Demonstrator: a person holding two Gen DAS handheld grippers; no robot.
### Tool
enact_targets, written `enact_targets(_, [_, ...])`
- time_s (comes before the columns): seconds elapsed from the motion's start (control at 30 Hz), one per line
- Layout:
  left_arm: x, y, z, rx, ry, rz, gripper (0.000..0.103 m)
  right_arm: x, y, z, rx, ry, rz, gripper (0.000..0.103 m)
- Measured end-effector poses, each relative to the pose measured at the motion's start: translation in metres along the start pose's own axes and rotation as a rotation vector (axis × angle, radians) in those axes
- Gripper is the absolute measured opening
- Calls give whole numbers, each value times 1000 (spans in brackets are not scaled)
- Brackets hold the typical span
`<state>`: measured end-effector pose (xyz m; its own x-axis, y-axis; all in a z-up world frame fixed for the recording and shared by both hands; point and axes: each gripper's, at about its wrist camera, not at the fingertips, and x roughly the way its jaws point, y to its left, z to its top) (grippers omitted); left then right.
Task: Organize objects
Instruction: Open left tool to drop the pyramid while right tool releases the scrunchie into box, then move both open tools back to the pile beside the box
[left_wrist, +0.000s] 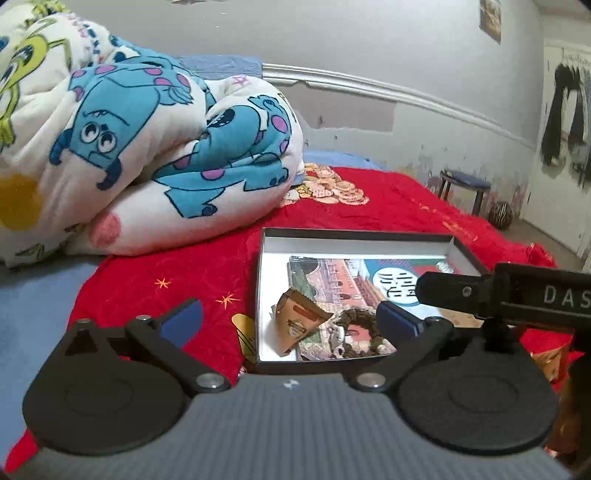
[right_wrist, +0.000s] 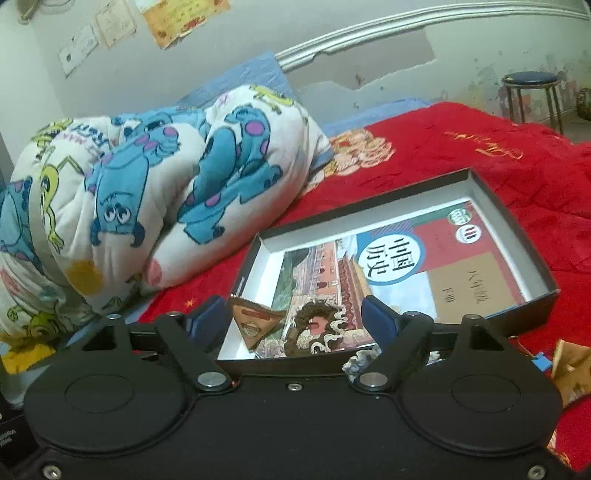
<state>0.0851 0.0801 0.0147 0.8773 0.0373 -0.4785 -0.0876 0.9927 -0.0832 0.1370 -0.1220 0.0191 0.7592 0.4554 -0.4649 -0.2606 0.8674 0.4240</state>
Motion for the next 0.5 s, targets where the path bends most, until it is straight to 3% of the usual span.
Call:
enact_targets(0.17, [-14, 13, -5, -99, 11, 4, 103, -14, 3, -3, -12, -23, -41, 81])
enact_targets(0.5, [-32, 16, -12, -123, 41, -8, 103, -31, 2, -14, -16, -33, -90, 81])
